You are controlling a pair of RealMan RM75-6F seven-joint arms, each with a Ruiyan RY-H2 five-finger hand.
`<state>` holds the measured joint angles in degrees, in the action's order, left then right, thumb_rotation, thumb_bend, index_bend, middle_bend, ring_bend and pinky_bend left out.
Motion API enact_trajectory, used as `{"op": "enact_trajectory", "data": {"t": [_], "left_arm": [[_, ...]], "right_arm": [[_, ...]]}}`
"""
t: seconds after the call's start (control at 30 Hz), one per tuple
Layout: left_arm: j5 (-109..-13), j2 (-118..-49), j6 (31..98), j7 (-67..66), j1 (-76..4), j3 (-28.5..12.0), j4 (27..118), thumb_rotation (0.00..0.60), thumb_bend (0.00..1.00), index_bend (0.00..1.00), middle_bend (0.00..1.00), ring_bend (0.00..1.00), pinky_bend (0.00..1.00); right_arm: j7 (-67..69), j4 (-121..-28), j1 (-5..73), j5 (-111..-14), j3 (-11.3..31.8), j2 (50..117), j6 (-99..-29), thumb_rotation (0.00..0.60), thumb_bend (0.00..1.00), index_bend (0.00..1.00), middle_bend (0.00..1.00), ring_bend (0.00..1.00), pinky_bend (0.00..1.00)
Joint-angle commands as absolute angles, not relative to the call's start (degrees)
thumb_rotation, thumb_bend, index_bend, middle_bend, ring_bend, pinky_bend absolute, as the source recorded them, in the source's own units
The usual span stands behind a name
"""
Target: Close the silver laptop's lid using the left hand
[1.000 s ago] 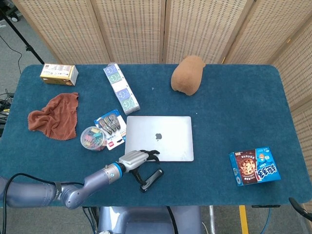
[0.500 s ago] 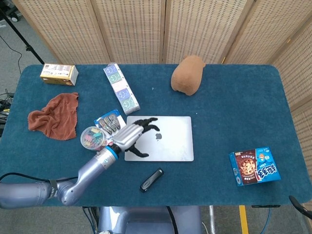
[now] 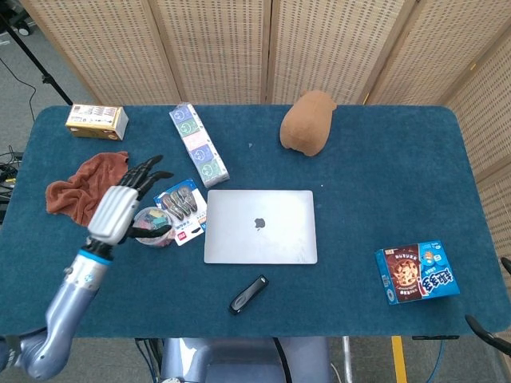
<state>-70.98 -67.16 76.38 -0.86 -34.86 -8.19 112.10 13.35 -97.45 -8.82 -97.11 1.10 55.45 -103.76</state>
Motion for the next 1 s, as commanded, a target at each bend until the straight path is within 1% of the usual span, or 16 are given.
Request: {"op": "enact_trajectory", "data": {"t": [0.03, 0.17, 0.27, 0.33, 0.47, 0.6, 0.77, 1.0], "left_arm": [[-76.2, -63.3, 82.2, 2.7, -27.9, -3.2, 112.9, 0.6, 0.09, 0.24, 0.09, 0.09, 0.13], [-79.5, -61.7, 86.5, 5.7, -22.8, -0.3, 111.1, 0.6, 0.09, 0.25, 0.09, 0.09, 0.13], [-80.5, -61.1, 89.7, 7.7, -19.4, 1.1, 109.9, 0.6, 0.09, 0.25, 0.09, 0.09, 0.13], [-81.3, -61.1, 92.7, 9.4, -16.2, 2.3, 108.8, 0.6, 0.09, 0.26, 0.09, 0.09, 0.13], [-81.8, -61.9, 96.3, 11.5, -11.5, 4.3, 106.6, 0.6, 0.09, 0.27, 0.09, 0.09, 0.13], [-82.1, -63.3, 98.3, 13.9, -7.8, 5.5, 104.7, 0.6, 0.09, 0.29, 0.09, 0.09, 0.13], [-83.3, -63.4, 99.7, 15.6, -5.3, 5.4, 103.9, 0.6, 0.09, 0.3, 0.09, 0.09, 0.13], [-84.6, -64.1, 98.6, 11.2, -3.8, 5.3, 102.9, 0.6, 0.09, 0.3, 0.09, 0.09, 0.13]], "right_arm": [[13.2, -97.5, -8.6, -96.7, 1.3, 55.6, -103.3, 0.6, 0.18, 0.0, 0.0, 0.0, 0.06], [13.1, -97.5, -8.1, -95.7, 1.7, 55.7, -102.4, 0.6, 0.18, 0.0, 0.0, 0.0, 0.06], [13.2, -97.4, -7.6, -94.9, 2.0, 55.8, -101.6, 0.6, 0.18, 0.0, 0.0, 0.0, 0.06], [13.2, -97.4, -7.3, -94.3, 2.4, 55.9, -101.3, 0.6, 0.18, 0.0, 0.0, 0.0, 0.06], [13.4, -97.3, -6.8, -93.7, 3.2, 56.1, -101.1, 0.6, 0.18, 0.0, 0.0, 0.0, 0.06], [13.5, -97.2, -6.1, -93.0, 3.5, 56.2, -100.0, 0.6, 0.18, 0.0, 0.0, 0.0, 0.06], [12.3, -97.8, -5.2, -94.8, 3.3, 56.6, -99.4, 0.6, 0.18, 0.0, 0.0, 0.0, 0.06], [11.5, -98.2, -4.3, -95.0, 3.4, 56.9, -98.4, 0.6, 0.18, 0.0, 0.0, 0.0, 0.06]]}}
